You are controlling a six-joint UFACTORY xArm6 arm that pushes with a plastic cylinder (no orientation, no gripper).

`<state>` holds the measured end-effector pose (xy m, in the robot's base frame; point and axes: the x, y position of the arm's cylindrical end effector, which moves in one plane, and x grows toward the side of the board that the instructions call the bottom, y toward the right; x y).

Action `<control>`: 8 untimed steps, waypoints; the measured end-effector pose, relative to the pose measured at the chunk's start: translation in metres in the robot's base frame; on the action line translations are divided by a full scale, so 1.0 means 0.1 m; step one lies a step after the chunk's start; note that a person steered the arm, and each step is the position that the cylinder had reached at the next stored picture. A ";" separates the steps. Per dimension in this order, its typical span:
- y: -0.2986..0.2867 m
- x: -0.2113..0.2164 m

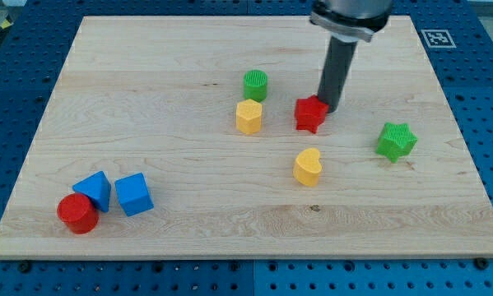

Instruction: Push the red star right to the blue cube

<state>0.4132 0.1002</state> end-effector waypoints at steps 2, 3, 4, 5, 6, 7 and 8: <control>-0.54 0.47; -0.79 0.61; -1.05 0.85; -1.20 1.15; -1.14 1.32; -0.74 1.66; -0.79 1.84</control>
